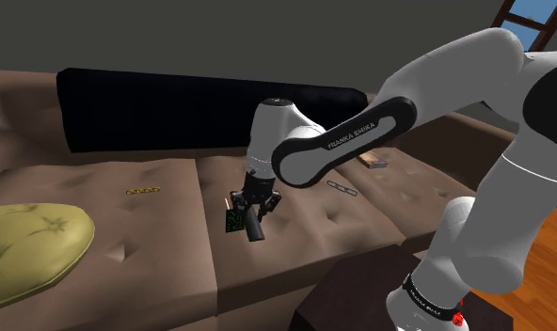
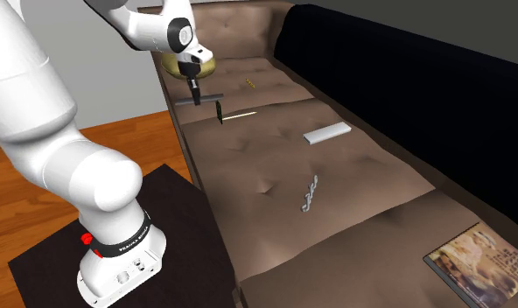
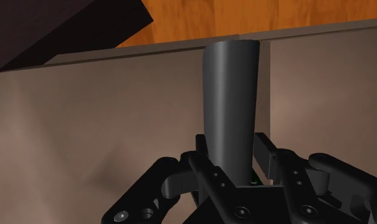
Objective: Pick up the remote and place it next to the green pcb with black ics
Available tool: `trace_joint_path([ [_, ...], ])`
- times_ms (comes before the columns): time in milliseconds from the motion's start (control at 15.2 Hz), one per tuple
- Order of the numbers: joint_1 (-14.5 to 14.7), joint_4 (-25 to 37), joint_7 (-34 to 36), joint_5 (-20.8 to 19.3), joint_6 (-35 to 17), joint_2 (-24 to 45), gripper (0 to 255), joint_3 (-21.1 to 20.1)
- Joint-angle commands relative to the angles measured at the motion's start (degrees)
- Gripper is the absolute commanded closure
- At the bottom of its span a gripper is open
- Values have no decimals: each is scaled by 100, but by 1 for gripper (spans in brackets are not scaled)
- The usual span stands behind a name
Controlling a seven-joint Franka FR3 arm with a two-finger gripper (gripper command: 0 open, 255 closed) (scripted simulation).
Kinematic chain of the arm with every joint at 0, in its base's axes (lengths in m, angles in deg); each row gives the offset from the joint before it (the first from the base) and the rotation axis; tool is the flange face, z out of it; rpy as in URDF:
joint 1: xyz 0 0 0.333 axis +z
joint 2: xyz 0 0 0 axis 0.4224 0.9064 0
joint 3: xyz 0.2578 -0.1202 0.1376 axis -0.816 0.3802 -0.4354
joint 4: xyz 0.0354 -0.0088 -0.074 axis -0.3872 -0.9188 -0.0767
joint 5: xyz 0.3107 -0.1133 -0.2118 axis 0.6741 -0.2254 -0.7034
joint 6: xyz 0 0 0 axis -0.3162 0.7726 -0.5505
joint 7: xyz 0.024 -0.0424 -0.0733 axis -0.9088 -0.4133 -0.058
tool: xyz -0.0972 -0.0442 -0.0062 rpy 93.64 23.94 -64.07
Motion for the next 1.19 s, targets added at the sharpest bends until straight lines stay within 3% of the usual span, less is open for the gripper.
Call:
trace_joint_path([
  [0,-2,-44,8,-27,-157,111,255,1],
  [1122,42,-328,203,-341,-1451,1139,255,57],
])
